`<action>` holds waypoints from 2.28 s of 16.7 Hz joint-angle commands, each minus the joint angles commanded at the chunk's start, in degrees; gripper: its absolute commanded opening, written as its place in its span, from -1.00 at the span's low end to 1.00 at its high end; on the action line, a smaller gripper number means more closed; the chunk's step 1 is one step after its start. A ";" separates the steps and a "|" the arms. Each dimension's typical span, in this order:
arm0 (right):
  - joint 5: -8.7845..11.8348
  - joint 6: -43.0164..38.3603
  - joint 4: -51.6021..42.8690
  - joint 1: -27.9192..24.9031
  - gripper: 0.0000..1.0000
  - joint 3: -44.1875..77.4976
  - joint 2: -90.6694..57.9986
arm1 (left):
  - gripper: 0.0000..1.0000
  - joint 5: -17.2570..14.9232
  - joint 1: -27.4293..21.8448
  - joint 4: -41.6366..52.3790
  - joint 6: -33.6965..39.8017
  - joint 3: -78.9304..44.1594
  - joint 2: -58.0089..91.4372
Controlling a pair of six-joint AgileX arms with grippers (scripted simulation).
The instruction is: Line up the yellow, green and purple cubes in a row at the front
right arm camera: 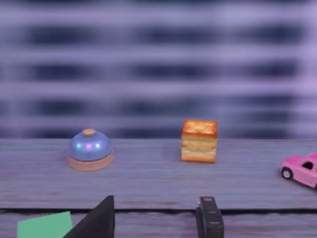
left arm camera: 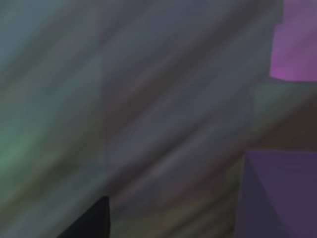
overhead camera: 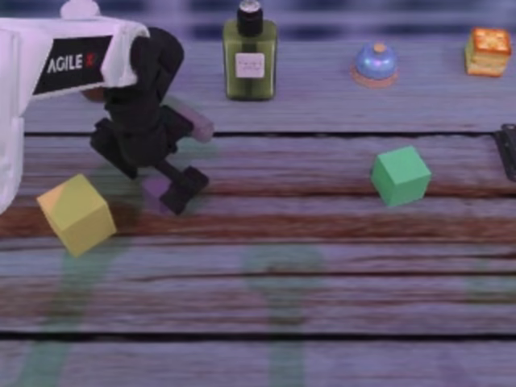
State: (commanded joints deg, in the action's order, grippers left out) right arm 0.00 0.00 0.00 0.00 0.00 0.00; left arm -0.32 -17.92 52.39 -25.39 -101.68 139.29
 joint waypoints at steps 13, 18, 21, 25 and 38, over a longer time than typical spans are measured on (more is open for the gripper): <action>0.00 0.00 0.00 0.00 1.00 0.00 0.00 | -1.00 0.00 0.00 0.00 0.00 0.00 0.00; 0.00 0.00 0.00 0.00 1.00 0.00 0.00 | -1.00 0.00 0.00 0.00 0.00 0.00 0.00; 0.00 0.00 0.00 0.00 1.00 0.00 0.00 | -1.00 -0.73 0.05 0.86 0.43 -0.40 -2.10; 0.00 0.00 0.00 0.00 1.00 0.00 0.00 | -1.00 -0.75 0.48 5.21 0.51 -3.60 -3.43; 0.00 0.00 0.00 0.00 1.00 0.00 0.00 | -1.00 -0.54 -1.41 14.48 4.22 -10.25 -5.57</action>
State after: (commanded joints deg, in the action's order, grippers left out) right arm 0.00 0.00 0.00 0.00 0.00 0.00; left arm -0.86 -19.33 66.87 -21.17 -111.93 133.72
